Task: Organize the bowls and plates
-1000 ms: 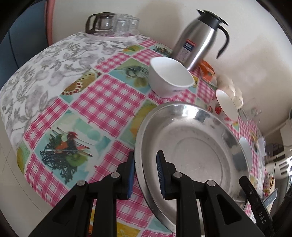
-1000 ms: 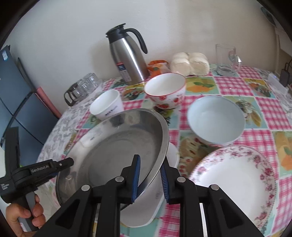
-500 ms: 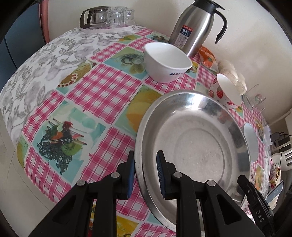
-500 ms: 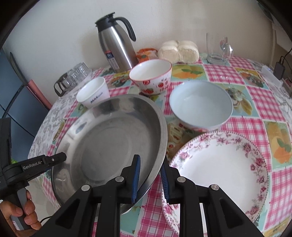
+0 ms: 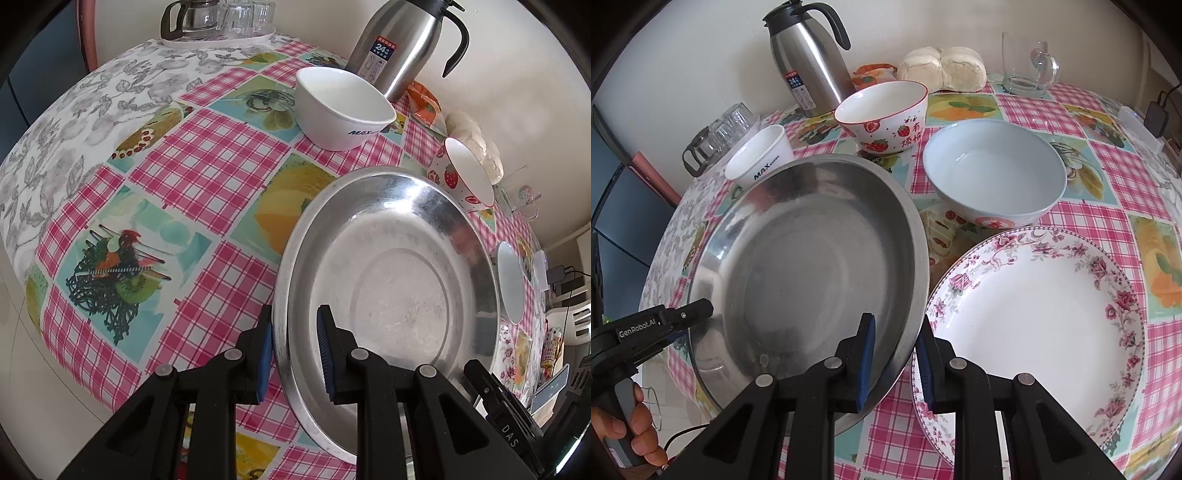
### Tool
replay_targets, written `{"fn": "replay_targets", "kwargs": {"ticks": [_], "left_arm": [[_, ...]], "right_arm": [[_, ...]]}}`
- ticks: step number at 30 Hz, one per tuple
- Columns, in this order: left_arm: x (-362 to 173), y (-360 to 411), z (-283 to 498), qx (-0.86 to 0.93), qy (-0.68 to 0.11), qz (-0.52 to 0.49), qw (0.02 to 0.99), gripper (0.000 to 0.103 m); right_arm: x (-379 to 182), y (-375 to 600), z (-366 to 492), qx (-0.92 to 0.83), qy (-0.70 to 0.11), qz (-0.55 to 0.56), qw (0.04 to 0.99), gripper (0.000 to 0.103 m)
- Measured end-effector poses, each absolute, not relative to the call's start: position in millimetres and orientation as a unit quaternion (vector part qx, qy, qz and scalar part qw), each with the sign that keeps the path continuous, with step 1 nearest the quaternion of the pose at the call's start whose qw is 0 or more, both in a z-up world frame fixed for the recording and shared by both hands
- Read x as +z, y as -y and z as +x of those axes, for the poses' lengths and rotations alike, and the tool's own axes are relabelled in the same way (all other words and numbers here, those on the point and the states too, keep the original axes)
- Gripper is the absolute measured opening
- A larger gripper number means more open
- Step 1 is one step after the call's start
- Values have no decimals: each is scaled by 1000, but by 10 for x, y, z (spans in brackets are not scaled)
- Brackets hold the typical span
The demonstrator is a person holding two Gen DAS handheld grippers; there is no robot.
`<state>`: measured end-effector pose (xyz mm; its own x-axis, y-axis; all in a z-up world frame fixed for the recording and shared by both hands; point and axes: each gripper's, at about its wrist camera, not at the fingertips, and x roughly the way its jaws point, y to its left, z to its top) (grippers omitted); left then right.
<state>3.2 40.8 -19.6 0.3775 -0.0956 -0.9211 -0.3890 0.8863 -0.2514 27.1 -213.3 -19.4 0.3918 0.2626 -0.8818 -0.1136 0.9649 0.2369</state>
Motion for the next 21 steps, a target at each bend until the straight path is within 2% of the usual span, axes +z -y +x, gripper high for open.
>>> {"fn": "replay_targets", "kwargs": {"ticks": [9,15,19,21], "left_arm": [[-204,-440,46,93,-553,-225,796,25],[-121,-463,30,109,-539,-226,804,41],[-26,-465,16,115,-522,-217,817,60],[-7,-461,26,118,-521,-210,819,61]], "right_arm": [[-204,2118,290,109,-546,70,828,25],[-178,2146,294,100,-543,75,830,43],[-97,2184,281,91,-527,80,841,55],[-36,2191,267,88,-512,79,851,64]]}}
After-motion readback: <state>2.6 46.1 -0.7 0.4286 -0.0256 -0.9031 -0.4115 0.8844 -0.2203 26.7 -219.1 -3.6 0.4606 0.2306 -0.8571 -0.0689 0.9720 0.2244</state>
